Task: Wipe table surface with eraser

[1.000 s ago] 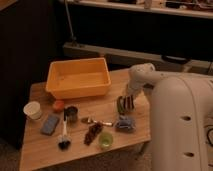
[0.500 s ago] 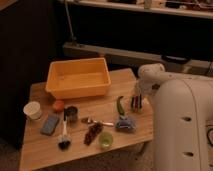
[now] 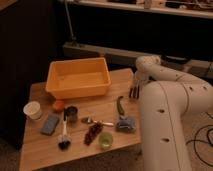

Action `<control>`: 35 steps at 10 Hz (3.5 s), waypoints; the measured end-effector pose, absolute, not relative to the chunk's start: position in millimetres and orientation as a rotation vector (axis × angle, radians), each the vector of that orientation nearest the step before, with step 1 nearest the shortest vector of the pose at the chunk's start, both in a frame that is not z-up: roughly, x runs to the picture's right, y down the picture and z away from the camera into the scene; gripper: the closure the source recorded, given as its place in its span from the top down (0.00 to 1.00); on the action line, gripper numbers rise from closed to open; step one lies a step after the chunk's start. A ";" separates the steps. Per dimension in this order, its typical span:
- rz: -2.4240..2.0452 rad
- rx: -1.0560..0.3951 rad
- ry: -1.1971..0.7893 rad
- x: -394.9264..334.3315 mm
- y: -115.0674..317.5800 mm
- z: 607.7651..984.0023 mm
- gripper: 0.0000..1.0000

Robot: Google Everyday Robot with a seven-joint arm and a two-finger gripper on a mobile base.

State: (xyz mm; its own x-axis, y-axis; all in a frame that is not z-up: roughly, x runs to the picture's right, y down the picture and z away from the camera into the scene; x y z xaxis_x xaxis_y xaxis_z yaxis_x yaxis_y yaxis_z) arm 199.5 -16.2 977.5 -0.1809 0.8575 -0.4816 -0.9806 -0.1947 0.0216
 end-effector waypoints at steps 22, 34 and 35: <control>1.688 -0.453 0.435 197.1 28.7 915.9 0.00; 1.556 -0.568 0.352 128.3 8.8 948.7 0.00; 1.555 -0.555 0.367 150.0 18.6 941.2 0.00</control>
